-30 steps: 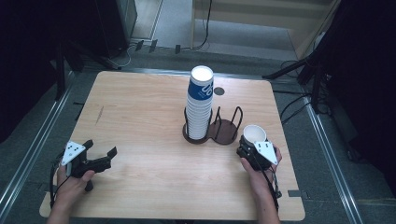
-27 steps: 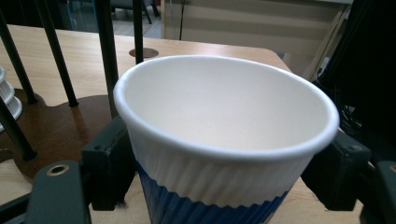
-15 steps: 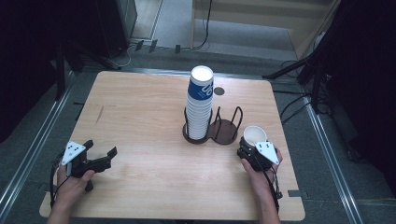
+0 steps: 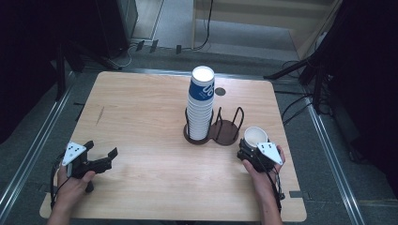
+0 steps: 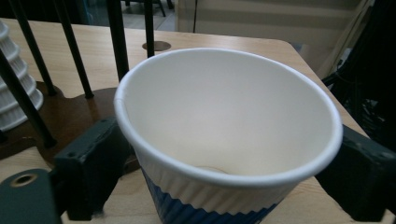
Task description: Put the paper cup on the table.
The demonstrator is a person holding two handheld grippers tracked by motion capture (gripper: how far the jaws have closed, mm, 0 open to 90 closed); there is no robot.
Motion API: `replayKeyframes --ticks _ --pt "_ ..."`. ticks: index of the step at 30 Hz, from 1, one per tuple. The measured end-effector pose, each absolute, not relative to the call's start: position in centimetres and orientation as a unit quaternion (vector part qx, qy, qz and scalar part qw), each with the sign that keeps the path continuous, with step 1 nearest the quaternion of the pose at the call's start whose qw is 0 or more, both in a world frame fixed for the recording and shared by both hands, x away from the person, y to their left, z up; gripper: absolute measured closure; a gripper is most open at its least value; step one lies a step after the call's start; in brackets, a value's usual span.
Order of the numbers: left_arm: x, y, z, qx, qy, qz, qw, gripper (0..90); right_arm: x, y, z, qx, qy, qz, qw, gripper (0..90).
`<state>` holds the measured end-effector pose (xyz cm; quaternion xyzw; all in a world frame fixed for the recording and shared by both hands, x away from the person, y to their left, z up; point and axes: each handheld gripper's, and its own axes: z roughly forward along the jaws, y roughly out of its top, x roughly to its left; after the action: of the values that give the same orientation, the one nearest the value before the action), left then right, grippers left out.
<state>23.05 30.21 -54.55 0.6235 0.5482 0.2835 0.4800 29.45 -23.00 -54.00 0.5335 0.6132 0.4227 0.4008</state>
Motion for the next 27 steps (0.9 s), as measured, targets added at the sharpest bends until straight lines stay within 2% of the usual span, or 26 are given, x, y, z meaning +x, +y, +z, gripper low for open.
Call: replayKeyframes --ticks 4,10,27 --pt "23.1 30.2 -54.5 0.624 0.549 0.283 0.479 1.4 29.2 -23.1 -53.7 0.527 0.616 0.429 0.398 3.3" --pt "23.1 30.2 -54.6 0.625 0.549 0.284 0.477 1.4 28.8 -23.4 -53.2 0.529 0.612 0.438 0.392 1.8" --pt "23.1 30.1 -54.7 0.626 0.548 0.284 0.476 1.4 27.3 -23.9 -51.9 0.521 0.607 0.449 0.397 1.4"
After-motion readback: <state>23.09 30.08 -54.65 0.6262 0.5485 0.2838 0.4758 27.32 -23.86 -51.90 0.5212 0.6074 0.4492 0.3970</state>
